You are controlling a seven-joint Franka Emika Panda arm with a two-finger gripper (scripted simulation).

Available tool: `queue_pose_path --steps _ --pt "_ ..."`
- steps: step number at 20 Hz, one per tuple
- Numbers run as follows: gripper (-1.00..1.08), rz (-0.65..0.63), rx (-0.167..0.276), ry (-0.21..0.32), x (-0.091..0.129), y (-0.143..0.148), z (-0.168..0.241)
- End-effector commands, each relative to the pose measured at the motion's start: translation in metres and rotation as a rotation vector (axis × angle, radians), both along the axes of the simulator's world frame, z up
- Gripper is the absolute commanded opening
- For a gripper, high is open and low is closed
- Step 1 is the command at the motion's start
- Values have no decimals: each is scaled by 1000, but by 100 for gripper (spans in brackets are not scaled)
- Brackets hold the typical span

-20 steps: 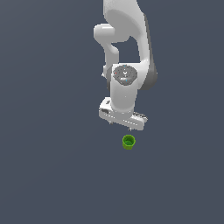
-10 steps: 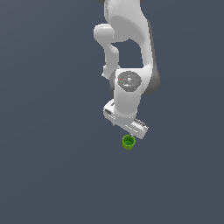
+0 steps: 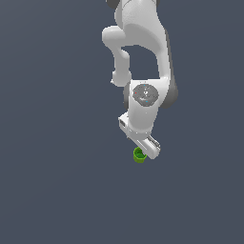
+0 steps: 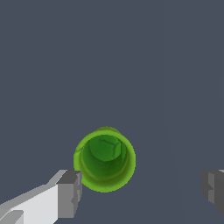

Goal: Pick up the object and move it to a goal position.

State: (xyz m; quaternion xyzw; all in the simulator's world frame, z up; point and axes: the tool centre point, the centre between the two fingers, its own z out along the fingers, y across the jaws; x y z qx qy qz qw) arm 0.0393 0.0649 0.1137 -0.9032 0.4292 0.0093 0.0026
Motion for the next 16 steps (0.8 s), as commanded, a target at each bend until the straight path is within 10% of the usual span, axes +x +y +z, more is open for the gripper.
queue_pose_path --steps 1,16 --pt "100 -65 -2 -1 3 3 -3" --pt "100 -368 -14 -10 16 19 -19"
